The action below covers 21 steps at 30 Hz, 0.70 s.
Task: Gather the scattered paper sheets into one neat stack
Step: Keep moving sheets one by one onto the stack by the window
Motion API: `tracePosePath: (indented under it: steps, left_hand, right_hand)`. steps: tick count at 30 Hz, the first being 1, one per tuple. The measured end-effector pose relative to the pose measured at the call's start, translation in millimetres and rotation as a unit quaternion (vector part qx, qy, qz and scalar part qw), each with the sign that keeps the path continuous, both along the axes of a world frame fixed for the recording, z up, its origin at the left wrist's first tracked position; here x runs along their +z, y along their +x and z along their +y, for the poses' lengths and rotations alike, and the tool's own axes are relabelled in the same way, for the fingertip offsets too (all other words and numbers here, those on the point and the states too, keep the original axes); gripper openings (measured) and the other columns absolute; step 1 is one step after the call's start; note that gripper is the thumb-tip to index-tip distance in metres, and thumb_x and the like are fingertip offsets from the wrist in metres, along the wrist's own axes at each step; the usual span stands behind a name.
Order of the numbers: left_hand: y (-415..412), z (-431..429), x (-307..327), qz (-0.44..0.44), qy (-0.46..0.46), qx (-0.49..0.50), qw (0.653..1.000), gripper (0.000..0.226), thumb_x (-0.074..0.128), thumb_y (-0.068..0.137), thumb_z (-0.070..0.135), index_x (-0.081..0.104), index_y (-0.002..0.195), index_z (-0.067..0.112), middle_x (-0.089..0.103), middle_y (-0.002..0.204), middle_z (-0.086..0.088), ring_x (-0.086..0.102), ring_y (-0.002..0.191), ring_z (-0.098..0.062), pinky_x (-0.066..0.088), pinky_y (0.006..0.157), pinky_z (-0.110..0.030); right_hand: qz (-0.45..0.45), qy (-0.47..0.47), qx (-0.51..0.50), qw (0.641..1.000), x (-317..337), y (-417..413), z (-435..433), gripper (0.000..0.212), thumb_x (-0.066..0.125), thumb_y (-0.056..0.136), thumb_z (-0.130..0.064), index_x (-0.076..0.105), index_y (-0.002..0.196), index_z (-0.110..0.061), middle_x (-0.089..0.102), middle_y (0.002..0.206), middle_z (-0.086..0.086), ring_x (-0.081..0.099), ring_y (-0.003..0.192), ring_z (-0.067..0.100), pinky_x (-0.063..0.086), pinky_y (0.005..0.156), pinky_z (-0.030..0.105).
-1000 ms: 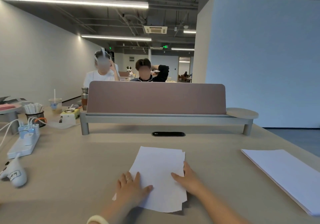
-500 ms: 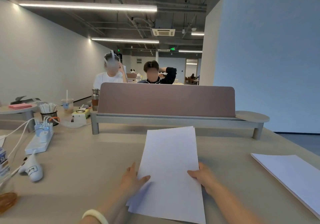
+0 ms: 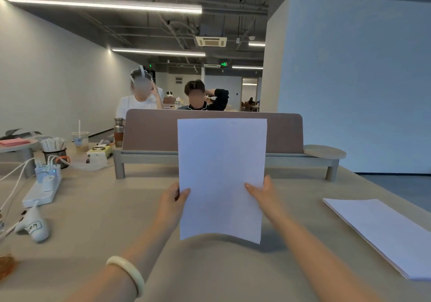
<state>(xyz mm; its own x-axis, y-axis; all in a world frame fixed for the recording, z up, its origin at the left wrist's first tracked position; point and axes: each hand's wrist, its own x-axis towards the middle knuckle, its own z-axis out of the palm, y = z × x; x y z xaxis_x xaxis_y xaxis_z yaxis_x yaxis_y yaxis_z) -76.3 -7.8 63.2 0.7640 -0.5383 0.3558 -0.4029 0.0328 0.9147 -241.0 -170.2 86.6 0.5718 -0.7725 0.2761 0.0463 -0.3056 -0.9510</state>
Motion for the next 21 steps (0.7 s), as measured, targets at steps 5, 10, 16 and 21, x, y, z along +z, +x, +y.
tracePosePath:
  steps: [5, 10, 16, 21]
  left_hand:
    - [-6.4, -1.2, -31.7, -0.021, 0.05, -0.002, 0.999, 0.029, 0.039, 0.099, 0.011, 0.057, 0.12, 0.016, 0.065, 0.112, 0.0, 0.061, 0.106, -0.02, 0.048, 0.093, -0.041]
    - [-11.4, -0.5, -28.8, -0.021, 0.044, 0.011, 0.999, 0.033, 0.032, 0.101, 0.01, 0.05, 0.127, 0.02, 0.059, 0.115, 0.006, 0.053, 0.108, -0.013, 0.039, 0.091, -0.028]
    - [-18.6, 2.1, -53.0, -0.026, 0.091, 0.036, 0.995, 0.029, 0.031, 0.101, 0.008, 0.049, 0.124, 0.008, 0.053, 0.107, 0.002, 0.053, 0.108, -0.02, 0.033, 0.086, -0.023]
    - [-25.5, -1.8, -53.3, -0.019, 0.121, 0.045, 0.991, 0.025, 0.031, 0.101, 0.01, 0.049, 0.118, 0.01, 0.051, 0.101, -0.002, 0.052, 0.102, -0.023, 0.033, 0.084, -0.026]
  right_hand:
    - [0.013, 0.031, -0.02, 0.999, -30.7, 6.4, 12.3, 0.027, 0.051, 0.092, -0.014, 0.036, 0.113, -0.02, 0.052, 0.105, -0.004, 0.054, 0.092, 0.015, 0.046, 0.075, 0.031]
    - [-0.009, 0.022, -0.03, 0.999, -30.0, 17.1, 14.4, 0.018, 0.039, 0.093, -0.007, 0.039, 0.108, -0.017, 0.053, 0.1, -0.001, 0.054, 0.088, 0.014, 0.045, 0.08, 0.033]
    - [0.059, 0.046, -0.042, 0.996, -66.3, 23.1, 16.4, 0.025, 0.037, 0.087, 0.002, 0.04, 0.108, -0.012, 0.051, 0.095, -0.005, 0.052, 0.092, 0.019, 0.041, 0.071, 0.028]
    - [0.119, 0.023, -0.044, 0.992, -84.0, 19.0, 11.5, 0.028, 0.032, 0.084, 0.005, 0.046, 0.107, -0.005, 0.049, 0.091, -0.002, 0.05, 0.09, 0.019, 0.039, 0.062, 0.02]
